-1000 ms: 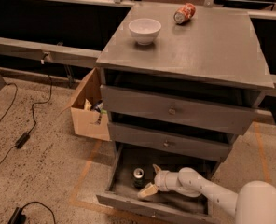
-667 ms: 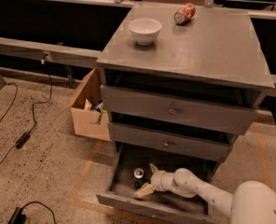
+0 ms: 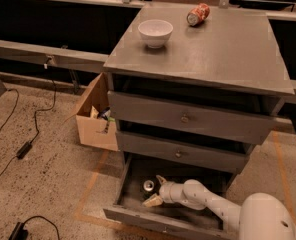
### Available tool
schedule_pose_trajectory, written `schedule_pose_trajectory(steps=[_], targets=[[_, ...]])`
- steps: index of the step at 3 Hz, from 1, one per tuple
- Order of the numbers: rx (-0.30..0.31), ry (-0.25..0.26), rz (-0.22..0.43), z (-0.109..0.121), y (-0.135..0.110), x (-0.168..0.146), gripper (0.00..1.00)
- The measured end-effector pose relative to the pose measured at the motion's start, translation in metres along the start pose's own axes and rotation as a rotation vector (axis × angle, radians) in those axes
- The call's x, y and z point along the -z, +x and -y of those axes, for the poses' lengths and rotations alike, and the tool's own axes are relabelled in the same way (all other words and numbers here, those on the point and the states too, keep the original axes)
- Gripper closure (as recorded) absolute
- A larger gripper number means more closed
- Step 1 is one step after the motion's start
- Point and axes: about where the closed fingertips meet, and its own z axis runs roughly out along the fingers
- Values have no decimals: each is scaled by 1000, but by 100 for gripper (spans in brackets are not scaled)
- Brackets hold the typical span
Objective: Pick green can from bottom drawer and place on counter
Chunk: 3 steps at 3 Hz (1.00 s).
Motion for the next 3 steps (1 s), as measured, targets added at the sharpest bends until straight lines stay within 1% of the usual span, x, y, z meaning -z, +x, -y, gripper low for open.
schedule_pose_trajectory(steps=[1,2,3], targets=[[21,-8,-2,5,3,-8,39],[9,-19,7,5,6,-12,62],[4,-53,71,-10,-10,5,85]])
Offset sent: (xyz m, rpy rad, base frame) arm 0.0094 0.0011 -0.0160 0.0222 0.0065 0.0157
